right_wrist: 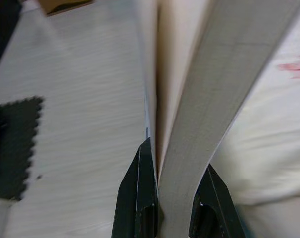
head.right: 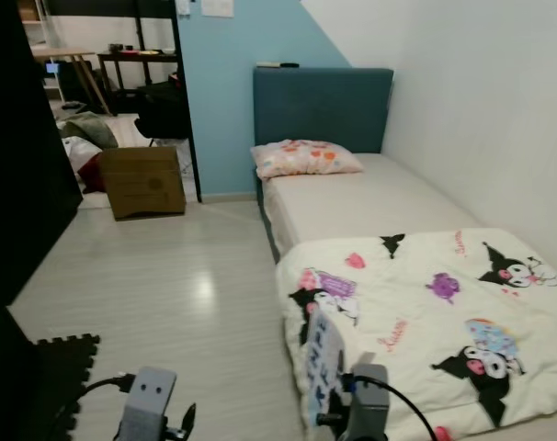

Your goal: Clean up the room

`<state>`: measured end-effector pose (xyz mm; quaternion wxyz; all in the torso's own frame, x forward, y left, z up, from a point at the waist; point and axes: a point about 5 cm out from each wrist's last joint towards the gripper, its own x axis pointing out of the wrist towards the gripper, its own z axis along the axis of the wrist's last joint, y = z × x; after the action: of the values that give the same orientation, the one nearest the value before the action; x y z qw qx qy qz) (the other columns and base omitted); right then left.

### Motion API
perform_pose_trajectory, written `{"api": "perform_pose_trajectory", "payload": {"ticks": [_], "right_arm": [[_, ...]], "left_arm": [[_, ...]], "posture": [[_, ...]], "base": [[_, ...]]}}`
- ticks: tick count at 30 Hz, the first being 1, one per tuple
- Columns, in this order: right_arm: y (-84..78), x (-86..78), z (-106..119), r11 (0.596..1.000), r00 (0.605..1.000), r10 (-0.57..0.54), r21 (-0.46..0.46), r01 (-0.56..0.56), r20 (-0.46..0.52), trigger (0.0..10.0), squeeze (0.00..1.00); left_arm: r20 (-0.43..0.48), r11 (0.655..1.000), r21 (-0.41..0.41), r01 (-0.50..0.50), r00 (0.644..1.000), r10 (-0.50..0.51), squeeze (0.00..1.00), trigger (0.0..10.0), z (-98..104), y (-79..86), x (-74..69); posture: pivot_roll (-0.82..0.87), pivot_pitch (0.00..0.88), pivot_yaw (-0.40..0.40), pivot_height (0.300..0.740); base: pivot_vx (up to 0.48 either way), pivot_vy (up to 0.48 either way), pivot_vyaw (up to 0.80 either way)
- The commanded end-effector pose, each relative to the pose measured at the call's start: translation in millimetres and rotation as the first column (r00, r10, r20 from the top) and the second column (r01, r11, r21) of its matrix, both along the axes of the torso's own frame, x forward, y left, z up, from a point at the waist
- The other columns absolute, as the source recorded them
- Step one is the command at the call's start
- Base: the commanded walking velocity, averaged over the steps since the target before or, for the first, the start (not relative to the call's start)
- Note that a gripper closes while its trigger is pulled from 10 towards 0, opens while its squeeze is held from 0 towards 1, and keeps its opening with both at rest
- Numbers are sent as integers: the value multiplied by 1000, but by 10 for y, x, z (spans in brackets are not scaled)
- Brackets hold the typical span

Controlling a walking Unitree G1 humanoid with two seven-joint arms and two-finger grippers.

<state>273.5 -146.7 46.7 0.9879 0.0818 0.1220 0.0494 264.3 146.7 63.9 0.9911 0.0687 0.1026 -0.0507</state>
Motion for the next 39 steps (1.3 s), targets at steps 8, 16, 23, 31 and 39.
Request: {"api": "perform_pose_trajectory", "payload": {"ticks": [8, 16, 23, 31, 39], "right_arm": [[-53, 2, 28, 1000, 1000, -19, 4, 19, 23, 10000, 0], [-77, 23, 40, 1000, 999, -24, 3, 24, 27, 10000, 0], [-64, 35, 54, 1000, 999, -24, 2, 24, 31, 10000, 0], [-14, 63, 79, 1000, 999, -3, 8, 2, 39, 10000, 0], [14, 81, 99, 1000, 999, 16, 13, -17, 49, 10000, 0]], "left_arm": [[-54, 1000, 28, 8, 999, -6, 0, 10000, -94, -7, -63], [-59, 998, 57, -14, 998, 17, 0, 10000, -97, -2, -33], [-59, 999, 42, -33, 998, 35, 0, 10000, -88, 33, -23], [-49, 998, 29, -60, 997, 61, 0, 10000, -76, 52, -12], [-5, 989, -32, -147, 989, 147, 0, 10000, -36, 90, -2]], "posture": [[37, 137, -31, 740], [38, 136, -30, 740], [39, 135, -30, 740], [38, 131, -29, 740], [38, 126, -34, 740]], "base": [[0, -480, 0], [0, -240, 0], [0, 0, 0], [0, 0, 0], [0, 0, 0]]}}
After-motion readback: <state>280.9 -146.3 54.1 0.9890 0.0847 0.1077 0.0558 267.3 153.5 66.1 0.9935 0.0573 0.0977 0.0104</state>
